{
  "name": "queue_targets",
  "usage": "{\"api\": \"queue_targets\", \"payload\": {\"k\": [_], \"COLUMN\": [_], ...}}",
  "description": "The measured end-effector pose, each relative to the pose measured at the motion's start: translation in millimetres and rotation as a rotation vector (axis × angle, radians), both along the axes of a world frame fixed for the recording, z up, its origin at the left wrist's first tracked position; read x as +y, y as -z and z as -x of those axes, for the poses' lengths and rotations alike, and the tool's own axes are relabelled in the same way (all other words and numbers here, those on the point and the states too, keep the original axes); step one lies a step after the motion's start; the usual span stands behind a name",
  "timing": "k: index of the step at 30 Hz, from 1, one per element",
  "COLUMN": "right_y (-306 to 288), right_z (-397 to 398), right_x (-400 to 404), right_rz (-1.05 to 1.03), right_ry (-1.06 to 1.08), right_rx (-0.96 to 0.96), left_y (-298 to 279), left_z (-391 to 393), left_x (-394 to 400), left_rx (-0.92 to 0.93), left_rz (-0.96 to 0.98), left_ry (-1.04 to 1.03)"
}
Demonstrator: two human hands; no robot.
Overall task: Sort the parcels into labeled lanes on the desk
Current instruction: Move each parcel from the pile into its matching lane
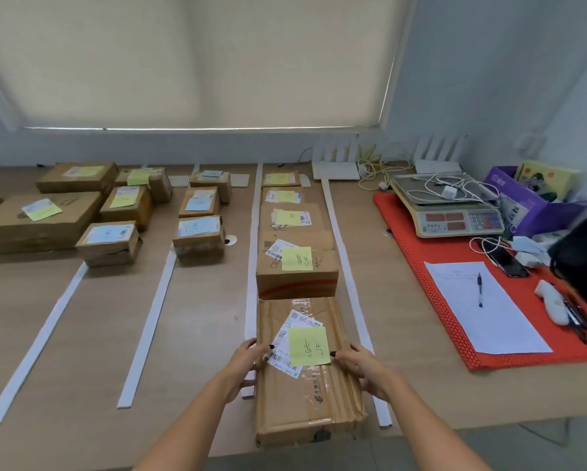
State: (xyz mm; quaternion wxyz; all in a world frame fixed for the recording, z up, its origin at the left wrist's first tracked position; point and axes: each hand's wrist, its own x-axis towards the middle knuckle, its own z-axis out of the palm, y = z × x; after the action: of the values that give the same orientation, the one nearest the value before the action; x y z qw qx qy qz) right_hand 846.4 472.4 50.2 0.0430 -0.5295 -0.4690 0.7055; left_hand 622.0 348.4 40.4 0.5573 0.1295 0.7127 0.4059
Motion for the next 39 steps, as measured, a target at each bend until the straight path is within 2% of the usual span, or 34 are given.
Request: {"api": "queue_targets", "payload": {"k": [5, 13, 18, 24, 28, 33, 39], "right_y": [27, 47, 34, -31, -91, -161, -202], "right_z": [22, 44, 49, 65, 99, 172, 278], "right_x": [13, 18, 25, 51, 63, 57, 17], "right_rz": [-0.143, -0.2, -0.324, -0.585, -0.722, -0.796, -0.902], "right_ry": [0.034, 0.082, 0.062, 0.026, -0.046, -0.16, -0.199], "right_rx": [-0.028, 0.012, -0.118, -0.166, -0.126, -0.018, 0.08], "left_y": [23, 46, 42, -19, -87, -162, -206], "left_z": [0, 17, 16, 42, 69, 108, 189], "left_x": [27, 46, 50, 55, 69, 73, 49], "left_rx": [0.002, 0.012, 0.08, 0.265, 0.358, 0.498, 0.591], "left_rz": [-0.026, -0.109, -0.096, -0.113, -0.236, -0.412, -0.531], "left_ry": [-0.077, -0.151, -0.129, -0.202, -0.203, -0.164, -0.152]}}
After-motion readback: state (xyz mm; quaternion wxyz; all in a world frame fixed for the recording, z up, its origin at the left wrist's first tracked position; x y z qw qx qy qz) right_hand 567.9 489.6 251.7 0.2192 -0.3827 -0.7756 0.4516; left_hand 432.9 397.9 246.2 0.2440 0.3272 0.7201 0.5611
